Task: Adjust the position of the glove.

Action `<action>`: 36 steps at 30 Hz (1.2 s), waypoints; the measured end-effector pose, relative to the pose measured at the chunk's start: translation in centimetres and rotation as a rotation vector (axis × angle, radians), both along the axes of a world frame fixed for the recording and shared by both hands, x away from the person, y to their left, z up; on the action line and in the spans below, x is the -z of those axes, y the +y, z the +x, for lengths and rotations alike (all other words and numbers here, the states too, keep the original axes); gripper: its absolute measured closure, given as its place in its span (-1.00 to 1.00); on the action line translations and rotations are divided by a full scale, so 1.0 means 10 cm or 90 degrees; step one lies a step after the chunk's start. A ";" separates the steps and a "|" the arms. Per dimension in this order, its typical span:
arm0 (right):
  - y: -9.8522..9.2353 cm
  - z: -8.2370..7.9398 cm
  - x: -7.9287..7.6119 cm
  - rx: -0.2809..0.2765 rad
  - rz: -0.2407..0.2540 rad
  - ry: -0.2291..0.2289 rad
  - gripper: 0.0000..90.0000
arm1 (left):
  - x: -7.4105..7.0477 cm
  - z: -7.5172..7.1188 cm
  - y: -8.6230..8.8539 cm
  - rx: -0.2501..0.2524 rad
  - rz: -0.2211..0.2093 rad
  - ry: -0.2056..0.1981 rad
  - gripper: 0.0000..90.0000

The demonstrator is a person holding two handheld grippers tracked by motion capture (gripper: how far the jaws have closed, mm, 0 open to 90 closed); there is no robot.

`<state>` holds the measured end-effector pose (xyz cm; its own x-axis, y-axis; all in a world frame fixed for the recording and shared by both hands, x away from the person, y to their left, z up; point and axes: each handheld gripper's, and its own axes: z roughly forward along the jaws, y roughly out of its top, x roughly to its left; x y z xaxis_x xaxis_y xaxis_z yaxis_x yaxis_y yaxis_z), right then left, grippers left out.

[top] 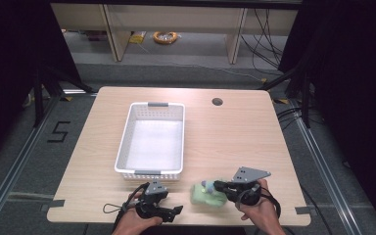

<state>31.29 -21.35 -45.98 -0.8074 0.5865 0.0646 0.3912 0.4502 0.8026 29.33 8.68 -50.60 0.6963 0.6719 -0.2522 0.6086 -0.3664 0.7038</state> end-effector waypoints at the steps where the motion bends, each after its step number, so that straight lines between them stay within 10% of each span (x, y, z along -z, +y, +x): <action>1: 0.00 0.00 0.01 -0.006 -0.002 -0.003 0.94 | 0.00 0.00 0.00 0.003 0.002 -0.004 -0.45; 36: 0.10 0.01 0.20 -0.006 -0.043 0.024 0.88 | 0.00 -0.01 -0.01 0.009 0.001 0.002 -0.45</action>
<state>31.41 -20.31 -47.97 -0.8106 0.5829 0.0555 0.4164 0.5073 0.7545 29.27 8.62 -50.64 0.7050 0.6623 -0.2538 0.6059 -0.3763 0.7009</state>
